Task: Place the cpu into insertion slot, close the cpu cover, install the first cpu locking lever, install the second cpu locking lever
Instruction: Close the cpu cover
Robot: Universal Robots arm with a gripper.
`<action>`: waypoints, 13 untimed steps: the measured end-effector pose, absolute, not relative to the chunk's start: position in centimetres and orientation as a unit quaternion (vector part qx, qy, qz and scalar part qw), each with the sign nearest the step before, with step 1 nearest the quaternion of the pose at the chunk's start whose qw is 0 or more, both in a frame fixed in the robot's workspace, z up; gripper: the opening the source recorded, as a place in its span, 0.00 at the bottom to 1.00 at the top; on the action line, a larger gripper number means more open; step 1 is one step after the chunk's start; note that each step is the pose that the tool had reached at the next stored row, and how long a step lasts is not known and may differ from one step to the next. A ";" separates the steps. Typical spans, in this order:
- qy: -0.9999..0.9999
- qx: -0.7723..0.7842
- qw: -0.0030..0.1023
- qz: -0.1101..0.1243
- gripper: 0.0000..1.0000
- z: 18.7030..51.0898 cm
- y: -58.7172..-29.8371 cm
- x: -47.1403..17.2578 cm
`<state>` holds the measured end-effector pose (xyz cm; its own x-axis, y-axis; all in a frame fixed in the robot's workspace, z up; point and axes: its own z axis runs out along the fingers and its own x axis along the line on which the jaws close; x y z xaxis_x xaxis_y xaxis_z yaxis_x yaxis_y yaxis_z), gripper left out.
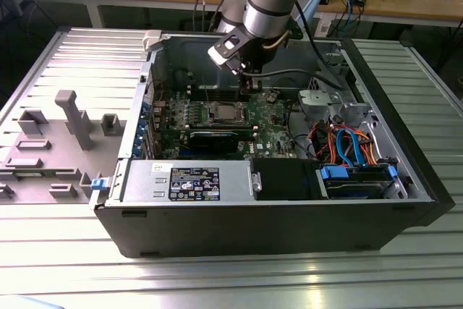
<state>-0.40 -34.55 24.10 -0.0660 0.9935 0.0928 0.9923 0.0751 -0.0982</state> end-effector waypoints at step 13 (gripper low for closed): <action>-0.748 -0.659 0.074 0.000 0.11 22.7 -34.7 -2.9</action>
